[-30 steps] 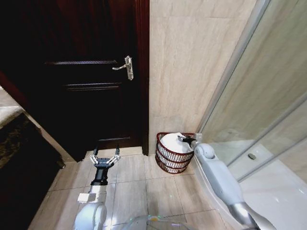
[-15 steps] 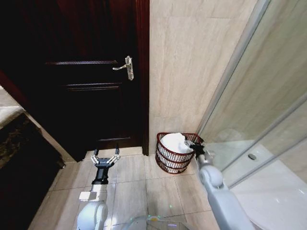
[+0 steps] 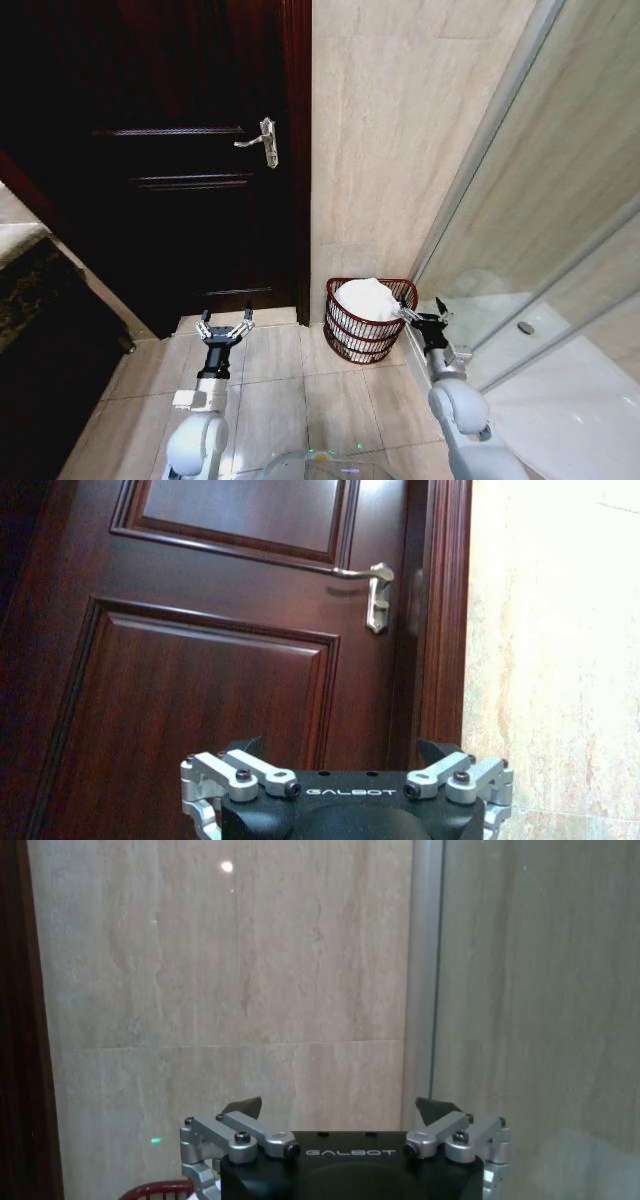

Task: Discard the used towel into the hamper.

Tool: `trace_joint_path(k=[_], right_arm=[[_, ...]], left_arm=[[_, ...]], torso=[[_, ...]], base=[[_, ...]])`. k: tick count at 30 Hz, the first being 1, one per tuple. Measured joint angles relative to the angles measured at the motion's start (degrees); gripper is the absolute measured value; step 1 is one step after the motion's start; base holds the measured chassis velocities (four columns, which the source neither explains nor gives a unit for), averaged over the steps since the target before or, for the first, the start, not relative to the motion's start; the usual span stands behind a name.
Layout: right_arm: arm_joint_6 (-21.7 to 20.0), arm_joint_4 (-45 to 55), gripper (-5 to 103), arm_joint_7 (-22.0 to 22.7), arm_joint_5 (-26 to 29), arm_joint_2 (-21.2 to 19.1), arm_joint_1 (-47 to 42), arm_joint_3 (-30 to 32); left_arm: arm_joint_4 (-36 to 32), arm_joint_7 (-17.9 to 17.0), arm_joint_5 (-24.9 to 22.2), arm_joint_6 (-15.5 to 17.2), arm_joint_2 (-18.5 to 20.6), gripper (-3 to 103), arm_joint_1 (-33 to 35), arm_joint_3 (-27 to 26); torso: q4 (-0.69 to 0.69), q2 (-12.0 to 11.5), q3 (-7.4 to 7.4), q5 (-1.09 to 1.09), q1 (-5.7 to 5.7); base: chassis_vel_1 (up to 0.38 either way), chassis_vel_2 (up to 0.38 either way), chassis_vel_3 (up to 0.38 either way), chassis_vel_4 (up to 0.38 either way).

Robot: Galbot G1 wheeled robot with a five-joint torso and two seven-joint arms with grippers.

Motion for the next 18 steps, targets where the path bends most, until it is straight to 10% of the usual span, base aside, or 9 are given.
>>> trace_joint_path(k=[18], right_arm=[[-3.61,-0.69,100,1.21,0.64,1.73,0.82,-1.58]], left_arm=[[-0.91,0.55,-1.55,-0.98,0.0,100,1.6,-1.03]], torso=[[-0.01,-0.01,0.0,0.0,0.01]], base=[[-0.047,0.04,0.044,-0.044]])
